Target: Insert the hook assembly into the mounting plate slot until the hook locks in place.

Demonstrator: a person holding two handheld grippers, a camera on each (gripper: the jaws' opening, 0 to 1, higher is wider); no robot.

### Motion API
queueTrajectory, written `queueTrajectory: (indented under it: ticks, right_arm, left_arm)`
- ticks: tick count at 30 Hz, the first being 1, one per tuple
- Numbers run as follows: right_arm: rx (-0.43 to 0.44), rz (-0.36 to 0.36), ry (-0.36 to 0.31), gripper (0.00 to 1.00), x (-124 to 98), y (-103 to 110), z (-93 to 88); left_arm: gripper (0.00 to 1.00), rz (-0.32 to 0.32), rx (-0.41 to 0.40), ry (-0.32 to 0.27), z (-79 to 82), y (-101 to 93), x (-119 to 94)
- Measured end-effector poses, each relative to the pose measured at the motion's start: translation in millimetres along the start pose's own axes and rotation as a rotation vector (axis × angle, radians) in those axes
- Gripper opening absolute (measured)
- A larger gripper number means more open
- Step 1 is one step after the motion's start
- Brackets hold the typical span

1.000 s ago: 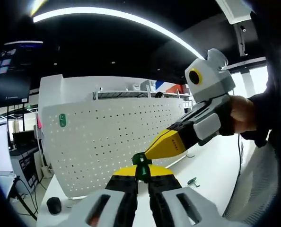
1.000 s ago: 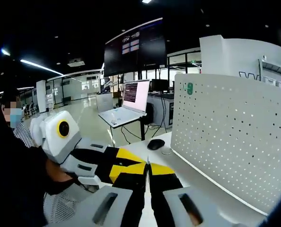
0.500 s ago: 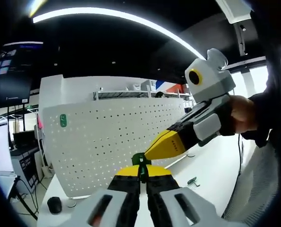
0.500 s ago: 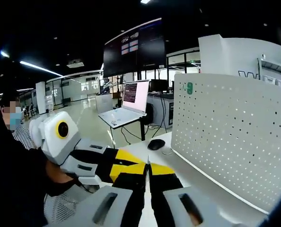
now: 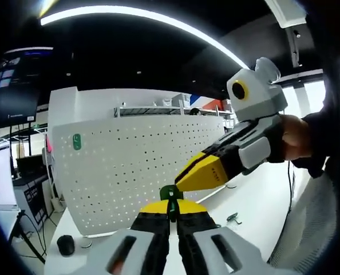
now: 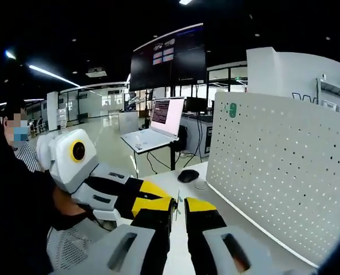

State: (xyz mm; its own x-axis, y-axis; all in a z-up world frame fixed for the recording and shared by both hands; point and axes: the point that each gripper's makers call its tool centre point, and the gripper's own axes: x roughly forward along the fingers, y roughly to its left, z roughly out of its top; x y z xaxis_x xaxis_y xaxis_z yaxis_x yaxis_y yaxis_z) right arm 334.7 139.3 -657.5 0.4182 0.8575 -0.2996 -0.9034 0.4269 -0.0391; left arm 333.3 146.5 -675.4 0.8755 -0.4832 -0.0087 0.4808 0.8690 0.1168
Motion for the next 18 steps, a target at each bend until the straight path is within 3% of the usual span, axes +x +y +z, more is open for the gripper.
queueTrajectory:
  ticks: [18]
  right_arm:
    - [-0.036, -0.057, -0.027, 0.36, -16.1, -10.6, -5.2]
  left_arm:
    - [0.03, 0.066, -0.005, 0.015, 1.4, 17.7, -1.3]
